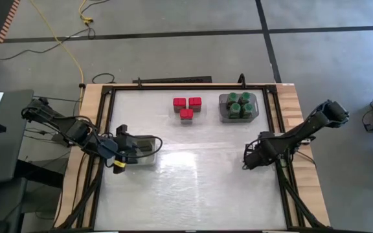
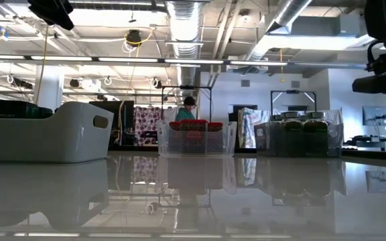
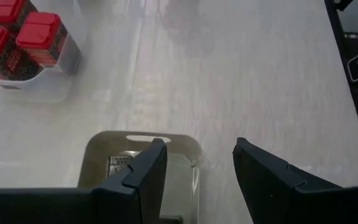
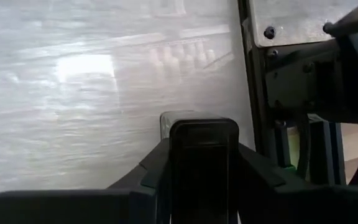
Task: Sort spices by type
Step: Put the black seasoning bottle into the gray bin
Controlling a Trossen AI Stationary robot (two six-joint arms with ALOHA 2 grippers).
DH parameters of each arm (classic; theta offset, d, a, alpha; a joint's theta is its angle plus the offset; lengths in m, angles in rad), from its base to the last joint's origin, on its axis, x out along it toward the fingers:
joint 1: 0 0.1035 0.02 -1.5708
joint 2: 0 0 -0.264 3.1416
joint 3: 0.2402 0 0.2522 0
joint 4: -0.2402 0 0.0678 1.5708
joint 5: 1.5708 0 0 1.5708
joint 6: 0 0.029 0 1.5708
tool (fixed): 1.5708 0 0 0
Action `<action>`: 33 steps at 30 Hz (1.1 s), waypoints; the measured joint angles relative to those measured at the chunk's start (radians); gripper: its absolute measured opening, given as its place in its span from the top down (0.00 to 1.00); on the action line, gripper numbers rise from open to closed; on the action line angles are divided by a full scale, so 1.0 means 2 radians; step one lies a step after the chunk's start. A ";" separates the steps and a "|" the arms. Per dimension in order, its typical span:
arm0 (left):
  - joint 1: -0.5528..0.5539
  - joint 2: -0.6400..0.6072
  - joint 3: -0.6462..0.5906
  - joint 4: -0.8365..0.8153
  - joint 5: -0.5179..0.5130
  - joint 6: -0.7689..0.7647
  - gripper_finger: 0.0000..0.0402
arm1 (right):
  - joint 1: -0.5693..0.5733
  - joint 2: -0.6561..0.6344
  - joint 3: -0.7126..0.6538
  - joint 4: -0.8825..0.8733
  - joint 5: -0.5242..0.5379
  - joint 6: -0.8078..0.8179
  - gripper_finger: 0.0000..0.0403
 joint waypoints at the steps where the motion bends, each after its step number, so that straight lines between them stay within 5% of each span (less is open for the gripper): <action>1: 0.000 0.000 0.000 0.000 0.001 0.003 0.56 | 0.000 0.000 0.000 0.005 0.000 -0.004 0.64; 10: 0.004 -0.001 0.000 -0.004 0.006 -0.003 0.56 | -0.011 0.000 0.082 0.042 0.118 -0.094 0.64; 16: 0.023 -0.027 -0.007 -0.020 -0.001 0.014 0.56 | -0.055 0.001 0.144 0.183 0.183 -0.328 0.64; 24: 0.026 -0.136 -0.072 -0.019 0.038 0.005 0.56 | -0.121 0.088 0.261 0.369 0.165 -0.655 0.64; 33: 0.026 -0.188 -0.122 -0.018 0.025 -0.008 0.56 | -0.165 0.278 0.509 0.378 0.058 -0.879 0.64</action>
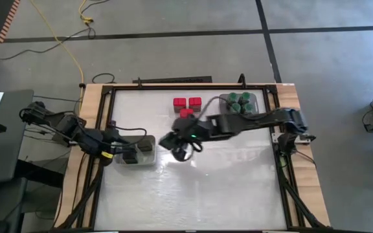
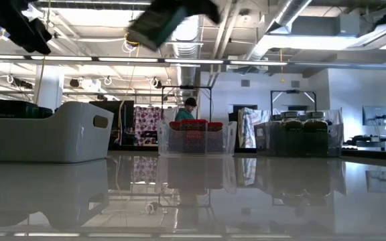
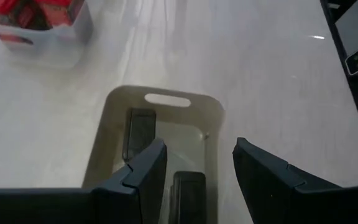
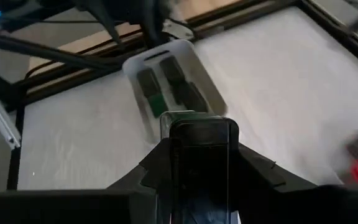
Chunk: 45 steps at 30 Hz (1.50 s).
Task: Sort spices by type
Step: Put the black seasoning bottle into the gray bin
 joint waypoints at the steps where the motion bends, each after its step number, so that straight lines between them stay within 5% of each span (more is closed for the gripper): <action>1: 0.000 0.002 -0.001 0.000 0.001 -0.006 0.56 | -0.003 0.018 0.024 -0.005 -0.008 -0.012 0.64; 6: 0.000 0.017 -0.002 0.013 0.004 -0.029 0.56 | -0.010 0.066 0.104 -0.084 -0.020 -0.035 0.64; 13: 0.000 0.034 -0.001 0.019 0.005 -0.044 0.56 | -0.008 0.110 0.115 -0.220 -0.041 -0.036 0.64; 26: 0.000 0.069 -0.001 0.020 0.005 -0.049 0.56 | 0.020 0.196 0.115 -0.180 -0.061 -0.061 0.64; 34: 0.000 0.089 -0.001 0.020 0.005 -0.049 0.56 | 0.021 0.195 0.115 -0.179 -0.061 -0.062 0.40; 42: 0.000 0.103 -0.001 0.044 -0.002 -0.041 0.56 | 0.021 0.154 0.115 -0.233 -0.057 -0.073 0.37; 45: 0.000 0.111 -0.001 0.081 -0.020 -0.040 0.56 | 0.026 0.128 0.115 -0.275 -0.018 -0.064 0.37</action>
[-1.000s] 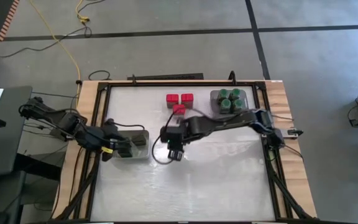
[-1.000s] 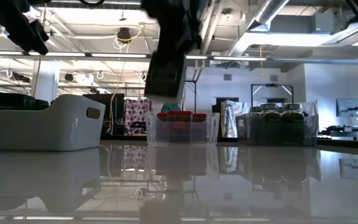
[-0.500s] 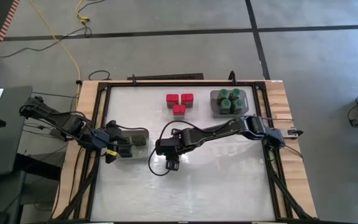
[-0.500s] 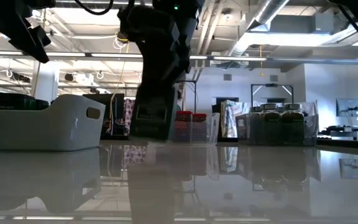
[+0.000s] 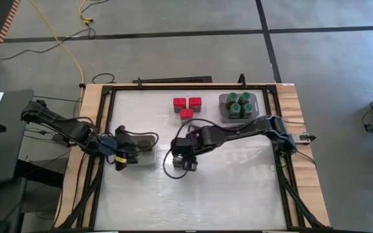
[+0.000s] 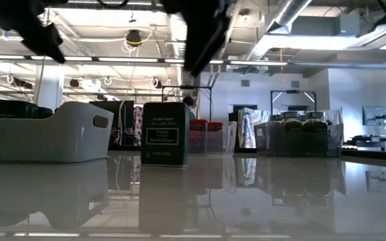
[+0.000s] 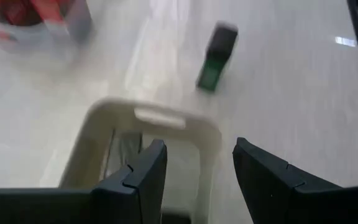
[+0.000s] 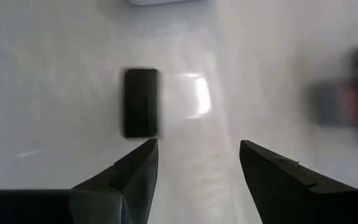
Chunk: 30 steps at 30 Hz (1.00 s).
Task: Sort spices by type
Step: Put the black seasoning bottle into the gray bin
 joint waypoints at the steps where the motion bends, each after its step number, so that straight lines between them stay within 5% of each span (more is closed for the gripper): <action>1: 0.000 0.006 0.000 0.015 -0.010 0.003 0.56 | 0.002 -0.011 -0.006 -0.010 0.015 0.005 0.37; 7: 0.001 0.068 0.008 0.086 -0.021 0.041 0.56 | 0.024 -0.103 -0.136 -0.008 0.042 0.068 0.37; 16: 0.037 0.203 0.107 0.089 0.011 0.081 0.57 | 0.078 -0.289 -0.388 0.088 0.052 0.269 0.37; 23: 0.067 0.316 0.202 0.088 0.042 0.174 0.57 | 0.128 -0.356 -0.454 0.092 0.090 0.354 0.37; 30: 0.091 0.430 0.289 0.087 0.086 0.200 0.57 | 0.152 -0.369 -0.466 0.082 0.096 0.343 0.37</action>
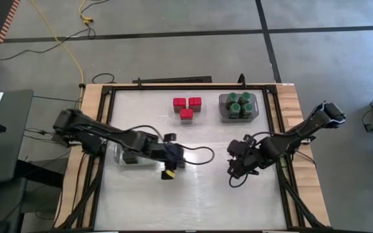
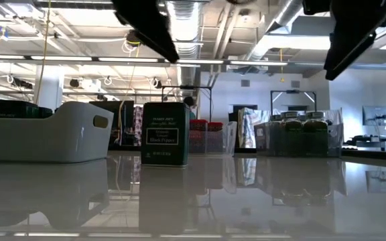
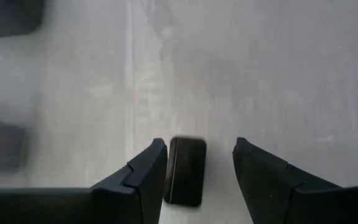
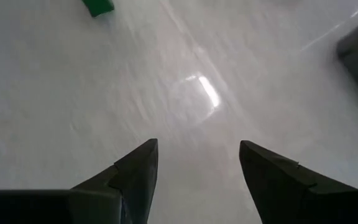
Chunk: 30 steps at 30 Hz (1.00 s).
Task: Sort spices by type
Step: Put the black seasoning bottle into the gray bin
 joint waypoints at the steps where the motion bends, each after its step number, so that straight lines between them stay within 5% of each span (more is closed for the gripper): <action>1: 0.003 0.015 0.010 0.000 0.004 0.000 0.57 | 0.002 0.000 0.000 -0.003 0.001 -0.007 0.37; 10: 0.013 0.098 0.059 -0.054 0.040 0.025 0.57 | 0.005 0.000 0.000 -0.013 0.001 -0.026 0.37; 30: 0.040 0.106 0.057 -0.070 0.066 0.022 0.57 | -0.002 0.000 0.000 -0.016 0.000 -0.063 0.37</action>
